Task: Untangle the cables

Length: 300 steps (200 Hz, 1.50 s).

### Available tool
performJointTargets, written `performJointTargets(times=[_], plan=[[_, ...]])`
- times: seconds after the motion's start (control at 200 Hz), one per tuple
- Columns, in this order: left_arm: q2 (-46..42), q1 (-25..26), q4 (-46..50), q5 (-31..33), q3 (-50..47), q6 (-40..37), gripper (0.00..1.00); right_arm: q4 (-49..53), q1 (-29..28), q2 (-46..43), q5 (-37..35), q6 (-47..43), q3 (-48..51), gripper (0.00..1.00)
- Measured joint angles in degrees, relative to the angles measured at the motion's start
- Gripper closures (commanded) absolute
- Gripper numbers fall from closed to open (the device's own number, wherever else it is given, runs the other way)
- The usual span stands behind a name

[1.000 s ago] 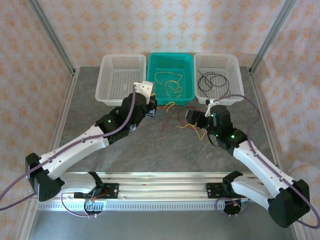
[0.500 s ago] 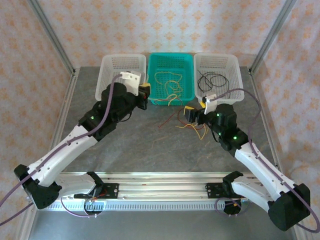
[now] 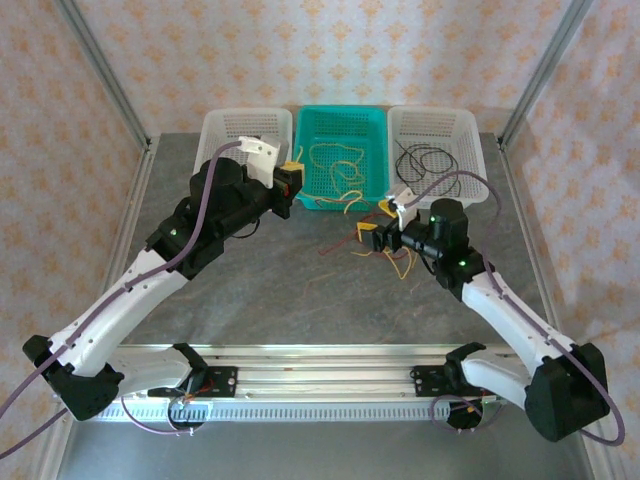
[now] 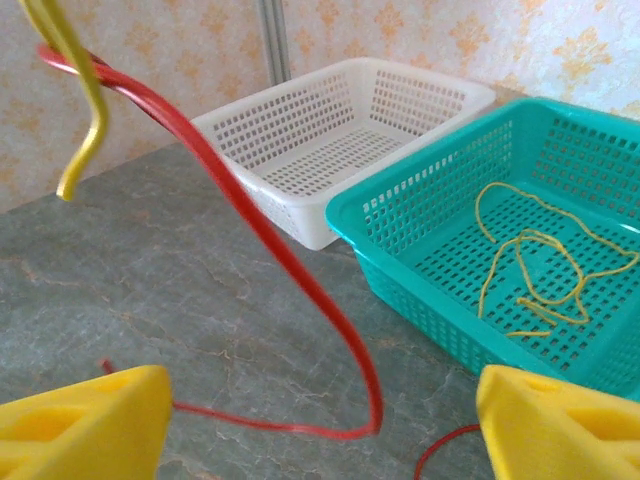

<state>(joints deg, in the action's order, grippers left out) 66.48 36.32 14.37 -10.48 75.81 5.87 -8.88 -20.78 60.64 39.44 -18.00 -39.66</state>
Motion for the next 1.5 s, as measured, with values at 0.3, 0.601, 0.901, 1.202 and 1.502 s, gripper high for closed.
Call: performJointTargets(times=[0.3,0.601,0.901,1.202,1.502], plan=[[0.0,0.0,0.2,-2.6,0.2,-0.4,1.0,-1.0,0.4,3.8,3.1,-1.9,-2.5,0.47],[0.0,-0.2,0.1,-4.1,0.2,-0.4,1.0,-1.4,0.6,5.6,2.8,-2.4,-3.7,0.91],[0.0,-0.9,0.1,-3.9,0.2,-0.4,1.0,0.8,0.7,3.3,1.1,-1.9,-4.1,1.0],[1.3,-0.9,0.2,4.8,0.1,-0.2,1.0,2.1,0.7,-5.2,-4.8,3.7,-4.1,1.0],[1.4,-1.7,2.0,23.5,-1.7,1.1,1.0,7.3,0.7,-10.1,-23.8,10.2,-4.1,1.0]])
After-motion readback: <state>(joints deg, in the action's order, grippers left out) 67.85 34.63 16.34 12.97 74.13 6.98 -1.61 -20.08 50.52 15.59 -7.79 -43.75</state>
